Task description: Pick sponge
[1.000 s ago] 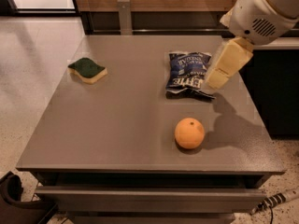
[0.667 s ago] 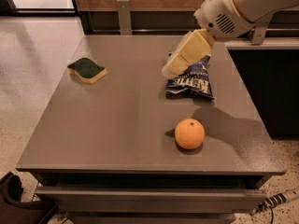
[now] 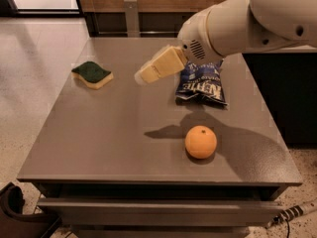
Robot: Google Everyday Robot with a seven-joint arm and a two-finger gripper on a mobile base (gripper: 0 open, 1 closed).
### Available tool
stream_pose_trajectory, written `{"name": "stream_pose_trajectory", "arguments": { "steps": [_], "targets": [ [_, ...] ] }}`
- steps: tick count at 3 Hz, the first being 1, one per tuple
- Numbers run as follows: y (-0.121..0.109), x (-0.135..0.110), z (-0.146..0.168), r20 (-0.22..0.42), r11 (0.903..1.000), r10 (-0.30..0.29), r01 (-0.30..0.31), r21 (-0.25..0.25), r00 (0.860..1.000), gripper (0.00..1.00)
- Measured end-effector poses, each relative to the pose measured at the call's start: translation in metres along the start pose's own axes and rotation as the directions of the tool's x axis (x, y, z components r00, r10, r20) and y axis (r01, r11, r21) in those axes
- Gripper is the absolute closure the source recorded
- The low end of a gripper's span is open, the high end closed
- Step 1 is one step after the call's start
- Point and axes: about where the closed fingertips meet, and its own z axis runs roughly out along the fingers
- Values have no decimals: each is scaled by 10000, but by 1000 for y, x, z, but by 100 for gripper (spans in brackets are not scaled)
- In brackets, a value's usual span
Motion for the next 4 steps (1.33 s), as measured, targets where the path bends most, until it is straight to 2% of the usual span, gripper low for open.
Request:
{"name": "stream_pose_trajectory", "arguments": {
  "steps": [1, 2, 3, 4],
  "targets": [
    [-5, -6, 2, 280, 9996, 9, -17, 291, 9996, 0],
    [-5, -6, 2, 280, 9996, 9, -17, 291, 9996, 0],
    [-15, -14, 47, 326, 9988, -74, 58, 486, 9994, 0],
    [-21, -26, 99, 490, 9994, -179, 163, 315, 9986, 0]
  ]
}}
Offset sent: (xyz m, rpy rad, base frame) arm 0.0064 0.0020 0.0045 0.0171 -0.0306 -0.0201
